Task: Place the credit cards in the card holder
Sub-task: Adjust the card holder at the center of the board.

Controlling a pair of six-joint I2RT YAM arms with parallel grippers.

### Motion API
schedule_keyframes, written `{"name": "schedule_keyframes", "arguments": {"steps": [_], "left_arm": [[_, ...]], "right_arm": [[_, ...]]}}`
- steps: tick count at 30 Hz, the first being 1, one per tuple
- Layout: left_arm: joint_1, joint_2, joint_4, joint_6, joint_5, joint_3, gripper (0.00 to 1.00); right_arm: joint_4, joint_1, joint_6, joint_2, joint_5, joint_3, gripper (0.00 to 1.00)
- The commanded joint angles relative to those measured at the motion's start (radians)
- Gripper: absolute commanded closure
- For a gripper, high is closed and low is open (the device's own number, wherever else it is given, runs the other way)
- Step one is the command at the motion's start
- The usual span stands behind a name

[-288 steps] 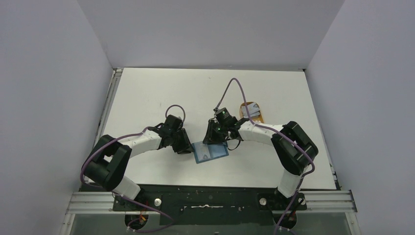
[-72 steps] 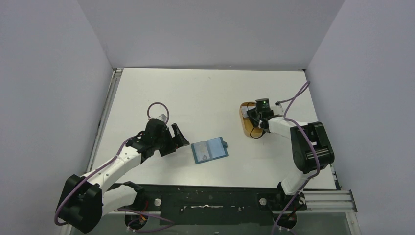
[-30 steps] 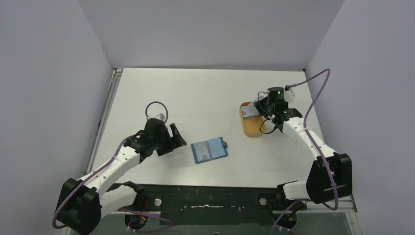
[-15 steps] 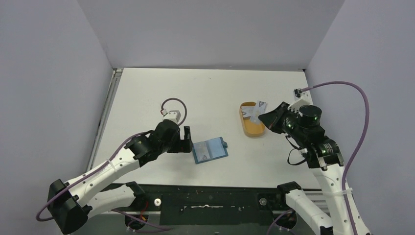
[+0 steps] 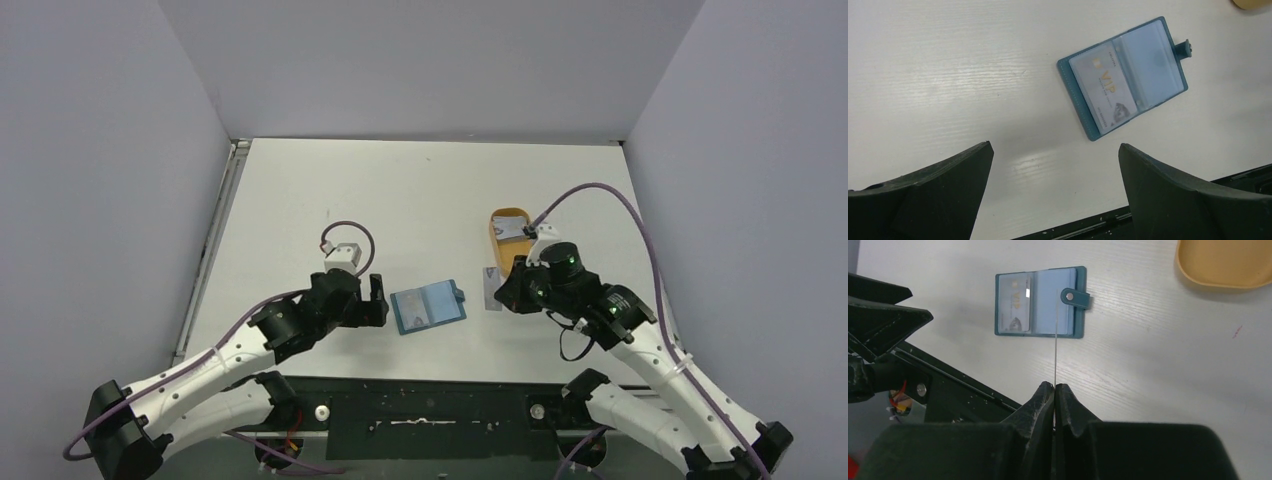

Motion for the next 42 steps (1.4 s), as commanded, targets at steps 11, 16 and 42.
{"name": "schedule_keyframes", "arguments": {"steps": [11,16,42], "left_arm": [[0.199,0.200,0.199,-0.102,0.370,-0.083,0.10],[0.203,0.333,0.277,-0.083,0.422,-0.046,0.12],[0.250,0.728,0.359,-0.067,0.567,0.239,0.46]], "right_arm": [[0.198,0.116,0.068,0.232,0.111,-0.063,1.00],[0.199,0.121,0.077,0.234,0.093,-0.098,1.00],[0.240,0.180,0.141,0.260,0.038,-0.186,1.00]]}}
